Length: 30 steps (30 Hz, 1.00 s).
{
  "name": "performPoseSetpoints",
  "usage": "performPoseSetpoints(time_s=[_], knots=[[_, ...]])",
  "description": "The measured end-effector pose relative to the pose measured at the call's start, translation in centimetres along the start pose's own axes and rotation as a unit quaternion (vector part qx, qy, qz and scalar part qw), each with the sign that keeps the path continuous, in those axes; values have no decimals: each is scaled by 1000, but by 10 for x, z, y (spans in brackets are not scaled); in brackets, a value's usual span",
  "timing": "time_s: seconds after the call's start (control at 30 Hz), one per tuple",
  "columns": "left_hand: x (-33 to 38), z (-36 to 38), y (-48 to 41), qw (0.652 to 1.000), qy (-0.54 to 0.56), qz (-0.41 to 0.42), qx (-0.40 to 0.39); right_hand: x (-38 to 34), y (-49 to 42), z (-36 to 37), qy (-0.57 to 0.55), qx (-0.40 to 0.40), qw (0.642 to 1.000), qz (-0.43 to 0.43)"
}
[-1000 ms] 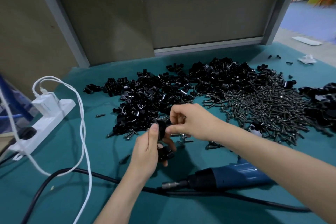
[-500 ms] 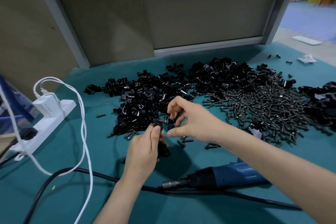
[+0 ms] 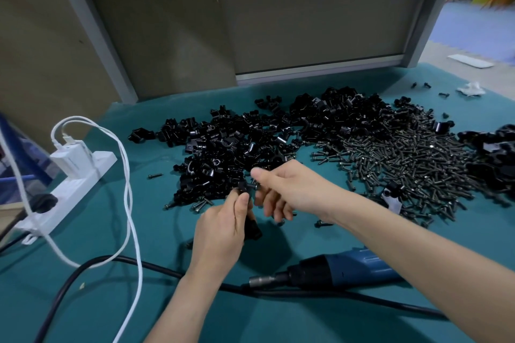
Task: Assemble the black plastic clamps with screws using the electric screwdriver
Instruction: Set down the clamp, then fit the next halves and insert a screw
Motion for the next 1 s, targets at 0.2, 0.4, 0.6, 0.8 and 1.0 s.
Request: performPoseSetpoints(time_s=[0.2,0.4,0.6,0.8,1.0], knots=[[-2,-2,-2,1000,3,-3,-3,-11,3,-12,69,61,992,-81],[2,-2,-2,1000,-26,10,1,-3,3,0,-11,19,1000,-4],[2,-2,-1,999,-31,5,-9,-4,4,-17,-95,54,994,-27],[11,-1,-1,996,-77,44,-7,6,4,0,-127,13,992,15],[0,8,2,1000,-10,-21,-20,-38,27,-16,244,221,924,-193]])
Point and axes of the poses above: each hand's wrist, its own y-axis away from the middle knuckle, its own z-axis out of the palm, x = y × z, the point moved 10 cm from there along -y, towards the middle knuckle, and after that the axes turned 9 degrees about y, right-handed, at the moved point
